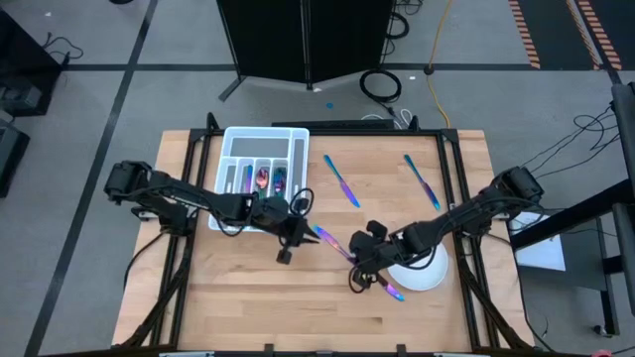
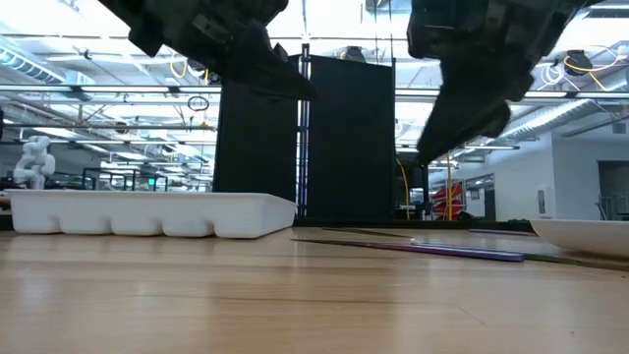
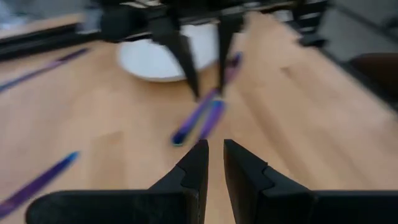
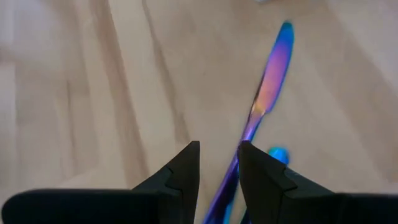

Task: Sort silverware
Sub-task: Put the iridescent knife into the white silverware tray

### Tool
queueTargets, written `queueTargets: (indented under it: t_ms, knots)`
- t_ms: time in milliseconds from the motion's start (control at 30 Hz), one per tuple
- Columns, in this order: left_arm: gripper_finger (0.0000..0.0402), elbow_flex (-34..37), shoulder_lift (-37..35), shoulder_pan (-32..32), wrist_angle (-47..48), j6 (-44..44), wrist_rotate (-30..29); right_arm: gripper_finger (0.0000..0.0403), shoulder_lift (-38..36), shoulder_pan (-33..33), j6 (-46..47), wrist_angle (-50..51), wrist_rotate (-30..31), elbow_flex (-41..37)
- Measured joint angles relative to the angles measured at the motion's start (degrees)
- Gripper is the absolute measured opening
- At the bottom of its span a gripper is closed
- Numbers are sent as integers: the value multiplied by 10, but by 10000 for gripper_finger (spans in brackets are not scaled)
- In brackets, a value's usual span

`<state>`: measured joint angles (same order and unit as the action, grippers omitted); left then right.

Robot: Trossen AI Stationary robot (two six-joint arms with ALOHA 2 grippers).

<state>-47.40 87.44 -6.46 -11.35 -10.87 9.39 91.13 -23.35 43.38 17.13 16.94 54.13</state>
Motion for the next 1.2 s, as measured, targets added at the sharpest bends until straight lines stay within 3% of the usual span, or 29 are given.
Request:
queueTargets:
  t_ms: [167, 433, 567, 767, 1000, 1100, 1200]
  knots:
    - [52, 17, -5, 0, -7, 0, 103, 95, 0, -28, 119, 54, -50, 0]
    - [52, 84, -9, 0, -90, -14, 81, 95, 2, -104, 295, 127, -17, 0]
    - [52, 94, -9, -4, -127, -32, 81, 95, 4, -83, 288, 126, 58, 0]
    - [52, 94, -4, -7, -126, -30, 80, 95, 25, -53, 262, 123, 5, 0]
    - [52, 94, 19, -12, -142, -31, 79, 94, 28, -106, 304, 120, -9, 7]
    - [52, 95, 26, -12, -139, -31, 79, 78, 28, -118, 331, 141, -6, 12]
    - [52, 94, 33, -10, -162, -36, 79, 33, 28, -103, 317, 171, 38, 12]
